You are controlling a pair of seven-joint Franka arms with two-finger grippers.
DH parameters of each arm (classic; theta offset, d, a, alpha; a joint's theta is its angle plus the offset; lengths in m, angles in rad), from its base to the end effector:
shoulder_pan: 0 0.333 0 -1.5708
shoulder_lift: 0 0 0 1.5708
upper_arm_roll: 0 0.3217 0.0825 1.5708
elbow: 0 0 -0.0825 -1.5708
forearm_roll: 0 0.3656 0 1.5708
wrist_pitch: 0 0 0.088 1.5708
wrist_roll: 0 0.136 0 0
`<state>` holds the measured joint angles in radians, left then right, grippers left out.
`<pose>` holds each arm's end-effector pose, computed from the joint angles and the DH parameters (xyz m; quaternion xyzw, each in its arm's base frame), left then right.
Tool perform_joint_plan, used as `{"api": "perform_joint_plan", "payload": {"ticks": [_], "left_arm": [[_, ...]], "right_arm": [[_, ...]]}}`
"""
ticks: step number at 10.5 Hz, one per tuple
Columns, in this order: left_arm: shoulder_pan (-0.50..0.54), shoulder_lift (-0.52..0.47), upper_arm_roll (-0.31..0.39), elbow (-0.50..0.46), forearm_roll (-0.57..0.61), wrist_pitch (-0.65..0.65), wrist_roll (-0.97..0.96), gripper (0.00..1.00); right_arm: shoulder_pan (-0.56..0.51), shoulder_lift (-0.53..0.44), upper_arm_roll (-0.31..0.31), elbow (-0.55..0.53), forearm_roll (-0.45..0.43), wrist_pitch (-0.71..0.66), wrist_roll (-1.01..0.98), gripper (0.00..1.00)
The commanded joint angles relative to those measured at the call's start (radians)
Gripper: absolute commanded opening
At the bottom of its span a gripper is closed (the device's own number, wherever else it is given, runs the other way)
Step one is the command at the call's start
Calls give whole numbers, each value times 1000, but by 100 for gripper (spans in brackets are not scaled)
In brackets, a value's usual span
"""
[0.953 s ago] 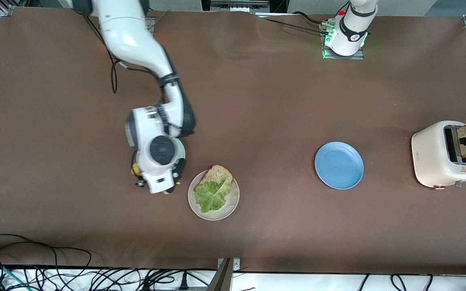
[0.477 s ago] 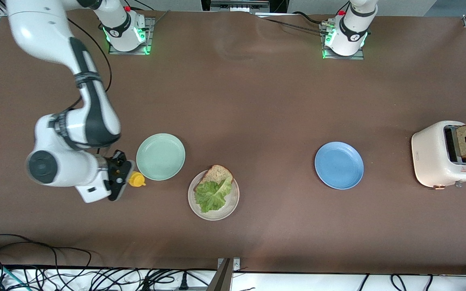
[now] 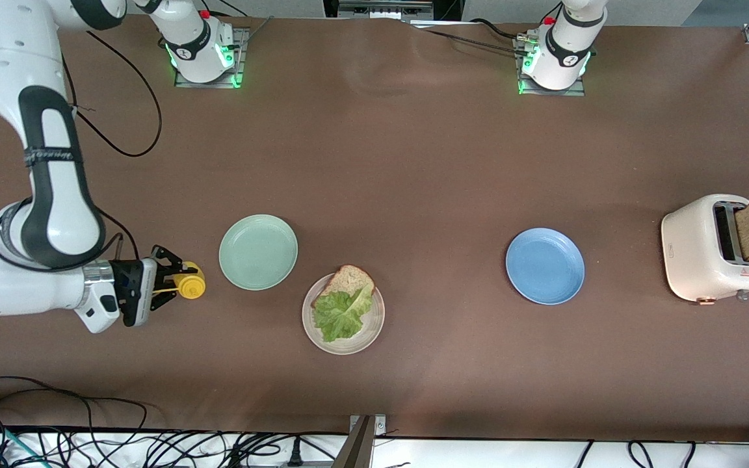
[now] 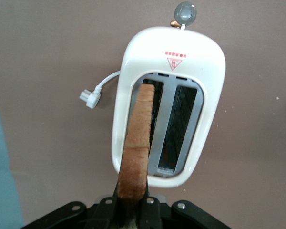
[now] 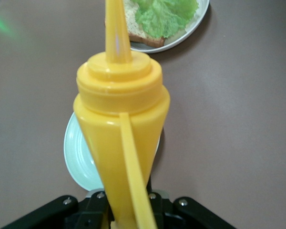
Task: Make sandwich on beige plate with both arms
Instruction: 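Carry the bottle back beside the mint plate with the right gripper, then pull the toast out with the left gripper and carry it over the beige plate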
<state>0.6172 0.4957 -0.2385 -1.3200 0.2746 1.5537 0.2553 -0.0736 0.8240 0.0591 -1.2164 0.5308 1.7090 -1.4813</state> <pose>0.5784 0.3008 0.4220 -0.9878 -0.0531 0.1420 0.0364 0.7039 0.0418 0.2603 -0.7585 -0.5706 -0.0695 0.3070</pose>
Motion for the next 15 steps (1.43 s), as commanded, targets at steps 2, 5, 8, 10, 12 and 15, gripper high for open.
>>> {"api": "perform_joint_plan", "payload": {"ticks": [2, 5, 8, 10, 12, 15], "left_arm": [[-3, -87, -22, 58, 23, -96, 87, 0], [-51, -114, -129, 62, -41, -183, -72, 0], [-66, -105, -255, 58, -225, -192, -421, 0], [-140, -79, -268, 56, -294, -188, -572, 0], [-223, -46, -266, 59, -421, -132, -736, 0], [-373, 41, -266, 58, -578, 116, -962, 0]], "right_arm": [[-112, 111, 67, 58, 61, -66, -189, 0], [-152, 179, 87, 60, 104, -66, -364, 0], [-158, 187, 88, 57, 135, -68, -502, 0], [-172, 191, 87, 49, 153, -72, -562, 0], [-187, 213, 79, 44, 193, -92, -669, 0], [-212, 224, 79, 20, 193, -91, -712, 0]]}}
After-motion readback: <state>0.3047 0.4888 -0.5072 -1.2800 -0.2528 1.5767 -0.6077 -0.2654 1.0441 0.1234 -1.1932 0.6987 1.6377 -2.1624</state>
